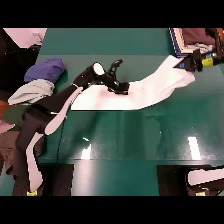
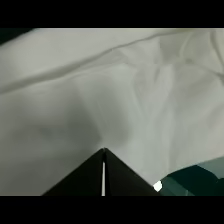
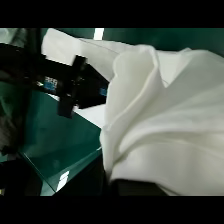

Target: Fold the shirts.

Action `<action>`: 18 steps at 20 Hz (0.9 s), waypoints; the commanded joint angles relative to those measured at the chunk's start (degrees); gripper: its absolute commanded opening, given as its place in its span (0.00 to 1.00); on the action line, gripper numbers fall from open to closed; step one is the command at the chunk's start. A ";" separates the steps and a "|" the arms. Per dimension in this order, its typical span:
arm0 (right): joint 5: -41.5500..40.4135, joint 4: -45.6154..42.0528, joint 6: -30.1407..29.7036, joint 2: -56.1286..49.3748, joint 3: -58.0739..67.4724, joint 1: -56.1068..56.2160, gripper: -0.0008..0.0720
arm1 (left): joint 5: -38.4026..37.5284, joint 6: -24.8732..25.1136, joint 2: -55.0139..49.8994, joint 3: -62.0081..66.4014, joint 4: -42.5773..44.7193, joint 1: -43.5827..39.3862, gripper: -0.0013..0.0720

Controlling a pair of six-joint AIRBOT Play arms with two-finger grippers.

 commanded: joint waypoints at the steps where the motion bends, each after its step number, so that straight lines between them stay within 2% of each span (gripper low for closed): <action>1: -0.15 0.55 2.64 0.44 7.76 6.29 0.03 | 0.00 -1.03 -3.04 2.36 0.92 -2.21 0.05; 6: -3.02 0.39 2.56 0.44 12.31 12.76 0.03 | -0.74 -0.90 -3.19 2.36 1.51 -2.12 0.05; 11: -4.74 -0.90 0.85 0.31 10.91 15.87 0.03 | -3.61 -0.48 0.42 2.38 5.35 0.20 0.05; 18: -7.32 0.22 -1.88 -4.15 11.23 24.11 0.03 | -11.63 0.13 9.66 3.80 13.16 11.61 0.05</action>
